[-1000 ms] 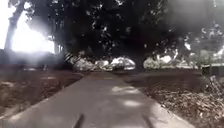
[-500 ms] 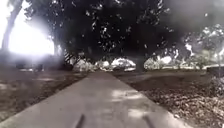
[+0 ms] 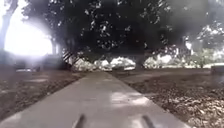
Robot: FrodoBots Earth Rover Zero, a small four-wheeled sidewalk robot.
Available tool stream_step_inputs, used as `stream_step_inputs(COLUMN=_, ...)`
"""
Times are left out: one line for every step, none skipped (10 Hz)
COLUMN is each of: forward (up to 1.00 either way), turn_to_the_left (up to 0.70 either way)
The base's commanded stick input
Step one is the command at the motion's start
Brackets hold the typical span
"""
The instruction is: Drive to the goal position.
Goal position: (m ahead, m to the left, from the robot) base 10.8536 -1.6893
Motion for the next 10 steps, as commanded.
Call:
stream_step_inputs(forward=0.70, turn_to_the_left=0.35)
stream_step_inputs(forward=0.70, turn_to_the_left=0.00)
stream_step_inputs(forward=0.70, turn_to_the_left=0.00)
stream_step_inputs(forward=0.70, turn_to_the_left=0.24)
stream_step_inputs(forward=0.70, turn_to_the_left=0.13)
stream_step_inputs(forward=0.70, turn_to_the_left=0.02)
stream_step_inputs(forward=0.70, turn_to_the_left=0.00)
stream_step_inputs(forward=0.70, turn_to_the_left=0.00)
stream_step_inputs(forward=0.70, turn_to_the_left=0.32)
stream_step_inputs(forward=0.70, turn_to_the_left=0.21)
